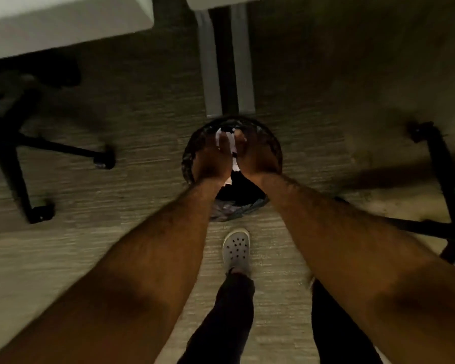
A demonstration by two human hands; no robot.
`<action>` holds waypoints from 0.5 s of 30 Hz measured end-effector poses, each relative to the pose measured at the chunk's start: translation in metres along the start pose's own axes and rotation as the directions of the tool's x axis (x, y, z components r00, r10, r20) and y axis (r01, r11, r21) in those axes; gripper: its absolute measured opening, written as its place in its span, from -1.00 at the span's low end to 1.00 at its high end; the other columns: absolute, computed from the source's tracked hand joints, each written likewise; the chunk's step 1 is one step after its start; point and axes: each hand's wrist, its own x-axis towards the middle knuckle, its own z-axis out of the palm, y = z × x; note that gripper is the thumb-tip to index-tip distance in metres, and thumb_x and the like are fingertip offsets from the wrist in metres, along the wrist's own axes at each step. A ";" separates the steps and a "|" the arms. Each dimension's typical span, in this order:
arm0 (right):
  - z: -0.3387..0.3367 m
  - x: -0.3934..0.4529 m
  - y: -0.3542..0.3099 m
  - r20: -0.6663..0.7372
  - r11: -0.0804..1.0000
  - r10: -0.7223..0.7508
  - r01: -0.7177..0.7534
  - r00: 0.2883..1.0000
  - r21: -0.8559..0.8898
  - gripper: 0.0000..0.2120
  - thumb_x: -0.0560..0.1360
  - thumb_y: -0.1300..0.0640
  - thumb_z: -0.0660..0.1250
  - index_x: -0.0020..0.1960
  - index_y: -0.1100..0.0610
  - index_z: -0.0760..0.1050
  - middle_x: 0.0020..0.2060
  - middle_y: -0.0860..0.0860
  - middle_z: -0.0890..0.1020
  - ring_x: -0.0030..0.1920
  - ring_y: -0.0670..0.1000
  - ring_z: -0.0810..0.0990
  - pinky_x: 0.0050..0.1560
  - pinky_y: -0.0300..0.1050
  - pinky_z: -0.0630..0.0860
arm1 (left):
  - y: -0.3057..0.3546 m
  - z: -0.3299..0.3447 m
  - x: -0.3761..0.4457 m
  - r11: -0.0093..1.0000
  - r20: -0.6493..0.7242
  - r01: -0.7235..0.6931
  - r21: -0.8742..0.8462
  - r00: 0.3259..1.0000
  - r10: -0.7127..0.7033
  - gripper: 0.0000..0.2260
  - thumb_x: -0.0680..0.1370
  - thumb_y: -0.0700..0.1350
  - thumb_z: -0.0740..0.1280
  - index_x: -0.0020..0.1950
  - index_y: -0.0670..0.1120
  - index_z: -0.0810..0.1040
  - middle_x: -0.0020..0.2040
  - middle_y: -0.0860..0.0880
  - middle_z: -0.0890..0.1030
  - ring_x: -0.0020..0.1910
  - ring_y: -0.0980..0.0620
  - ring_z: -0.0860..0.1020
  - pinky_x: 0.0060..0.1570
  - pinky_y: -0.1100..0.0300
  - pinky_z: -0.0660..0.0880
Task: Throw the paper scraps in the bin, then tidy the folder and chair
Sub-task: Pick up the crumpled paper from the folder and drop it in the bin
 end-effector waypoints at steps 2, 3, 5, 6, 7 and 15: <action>0.015 0.011 0.010 0.162 0.999 0.049 -0.045 0.985 -0.028 -0.43 0.57 -0.28 -0.11 0.48 -0.04 0.21 0.49 0.17 0.24 0.44 0.27 0.25 0.40 0.23 0.21 | -0.015 0.013 0.003 0.995 0.223 -0.082 0.062 0.972 0.067 -0.57 0.64 0.09 0.03 0.44 -0.05 0.37 0.46 -0.16 0.36 0.42 -0.15 0.33 0.41 0.00 0.24; 0.019 0.013 0.016 0.236 0.994 0.047 -0.023 0.971 -0.103 -0.42 0.57 -0.29 -0.14 0.51 -0.08 0.13 0.53 0.12 0.15 0.49 0.24 0.14 0.44 0.25 0.12 | -0.022 0.019 0.001 0.985 0.274 -0.123 0.118 0.958 0.087 -0.56 0.64 0.06 0.01 0.48 -0.05 0.29 0.52 -0.16 0.26 0.48 -0.18 0.22 0.47 -0.08 0.13; 0.026 0.013 0.030 0.295 0.966 0.045 0.033 0.954 -0.256 -0.40 0.55 -0.30 -0.18 0.54 -0.12 0.01 0.57 0.04 0.02 0.54 0.18 -0.02 0.47 0.25 0.00 | -0.036 0.025 -0.005 0.954 0.250 -0.139 0.266 0.966 0.071 -0.52 0.62 0.10 -0.03 0.54 0.02 0.11 0.58 -0.10 0.05 0.54 -0.16 0.02 0.47 -0.12 -0.08; 0.028 0.010 0.034 0.294 0.948 0.021 0.075 0.956 -0.310 -0.39 0.55 -0.30 -0.19 0.54 -0.11 -0.03 0.57 0.02 -0.01 0.55 0.15 -0.06 0.48 0.25 -0.03 | -0.040 0.026 -0.009 0.937 0.225 -0.141 0.319 0.972 0.069 -0.50 0.61 0.13 -0.05 0.55 0.07 0.05 0.59 -0.05 -0.01 0.55 -0.13 -0.03 0.46 -0.12 -0.11; 0.028 0.008 0.037 0.292 0.928 -0.018 0.124 0.956 -0.350 -0.38 0.55 -0.28 -0.20 0.55 -0.08 -0.06 0.58 0.03 -0.03 0.55 0.13 -0.09 0.49 0.23 -0.05 | -0.043 0.027 -0.012 0.922 0.218 -0.162 0.351 0.972 0.087 -0.48 0.60 0.14 -0.07 0.56 0.08 0.00 0.60 -0.03 -0.05 0.56 -0.10 -0.07 0.46 -0.12 -0.12; 0.014 -0.017 0.030 0.237 0.934 -0.069 0.146 0.969 -0.325 -0.41 0.59 -0.24 -0.14 0.55 -0.04 -0.03 0.57 0.04 -0.01 0.55 0.11 -0.07 0.49 0.14 -0.06 | -0.036 0.017 -0.025 0.911 0.256 -0.186 0.367 0.962 0.094 -0.49 0.60 0.10 -0.15 0.56 0.05 -0.08 0.59 0.02 -0.12 0.56 -0.02 -0.14 0.46 -0.03 -0.19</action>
